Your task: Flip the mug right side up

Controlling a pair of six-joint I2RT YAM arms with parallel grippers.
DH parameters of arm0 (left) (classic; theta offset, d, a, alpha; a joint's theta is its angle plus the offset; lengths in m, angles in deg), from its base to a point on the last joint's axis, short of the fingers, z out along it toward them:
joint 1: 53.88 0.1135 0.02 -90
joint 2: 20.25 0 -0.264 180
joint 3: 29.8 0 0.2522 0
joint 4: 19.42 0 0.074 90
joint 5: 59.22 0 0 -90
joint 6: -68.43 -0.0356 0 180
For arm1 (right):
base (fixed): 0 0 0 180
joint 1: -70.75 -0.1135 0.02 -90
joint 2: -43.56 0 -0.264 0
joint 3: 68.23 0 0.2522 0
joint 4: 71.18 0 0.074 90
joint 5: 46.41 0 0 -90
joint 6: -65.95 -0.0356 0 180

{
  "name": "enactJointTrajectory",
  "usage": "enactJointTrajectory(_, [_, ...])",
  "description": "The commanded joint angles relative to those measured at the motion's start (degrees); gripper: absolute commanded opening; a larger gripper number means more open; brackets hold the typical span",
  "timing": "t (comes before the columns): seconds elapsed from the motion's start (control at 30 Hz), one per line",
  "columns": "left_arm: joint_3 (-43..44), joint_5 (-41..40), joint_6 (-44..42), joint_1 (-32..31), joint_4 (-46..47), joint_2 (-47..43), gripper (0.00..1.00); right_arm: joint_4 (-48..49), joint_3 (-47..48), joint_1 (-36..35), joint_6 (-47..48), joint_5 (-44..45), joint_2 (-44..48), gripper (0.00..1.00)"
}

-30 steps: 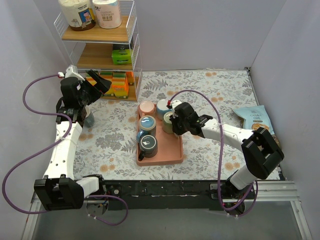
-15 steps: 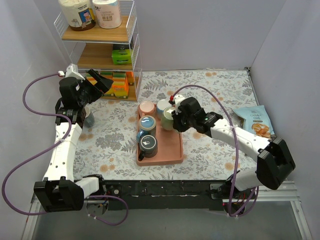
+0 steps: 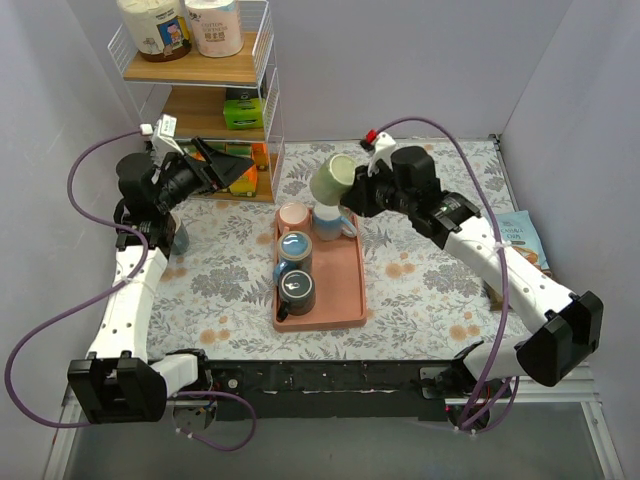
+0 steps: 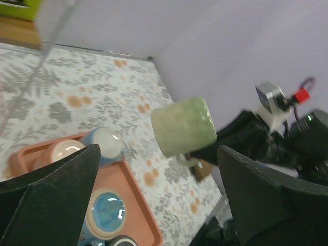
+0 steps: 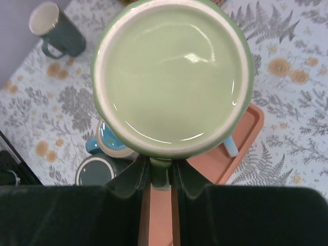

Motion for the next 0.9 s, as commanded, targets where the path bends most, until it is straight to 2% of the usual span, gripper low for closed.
enactJointTrajectory(0.0, [-2.87, 19.91, 10.38, -0.95, 18.54, -0.04, 0.98, 8.22, 9.48, 3.21, -4.63, -4.83, 2.61, 0.01])
enactJointTrajectory(0.03, [-4.80, 21.08, 13.56, -0.86, 22.41, 0.57, 0.97, 8.57, 11.67, 3.57, -5.34, -5.62, 2.43, 0.01])
enactJointTrajectory(0.07, [-5.60, 21.70, 16.20, -3.82, 30.19, 0.92, 0.97, 8.84, 12.56, 4.27, -5.78, -5.98, 2.43, 0.01])
enactJointTrajectory(0.13, [-7.35, 21.44, 22.43, -5.51, 36.74, 2.15, 0.98, 10.50, 13.97, 5.06, -8.24, -7.81, 2.43, 0.01])
enactJointTrajectory(0.17, [-7.36, 20.74, 22.81, -7.34, 39.12, 2.59, 0.98, 11.03, 15.02, 5.85, -8.94, -8.44, 2.43, 0.01])
enactJointTrajectory(0.4, [-3.85, 14.50, 20.62, -16.93, 40.46, 7.25, 0.98, 12.44, 19.77, 7.26, -12.99, -11.69, 1.90, 0.01])
enactJointTrajectory(0.57, [-1.74, 11.43, 23.34, -21.85, 46.96, 12.35, 0.98, 15.25, 19.60, 8.05, -17.29, -14.94, 2.52, 0.01])
enactJointTrajectory(0.73, [-0.60, 6.86, 27.99, -23.80, 55.73, 17.44, 0.98, 18.93, 17.85, 8.32, -20.19, -16.26, 3.49, 0.01])
enactJointTrajectory(0.87, [-0.24, 5.01, 33.79, -24.41, 63.56, 21.14, 0.91, 20.96, 17.14, 8.49, -22.30, -17.23, 3.93, 0.01])
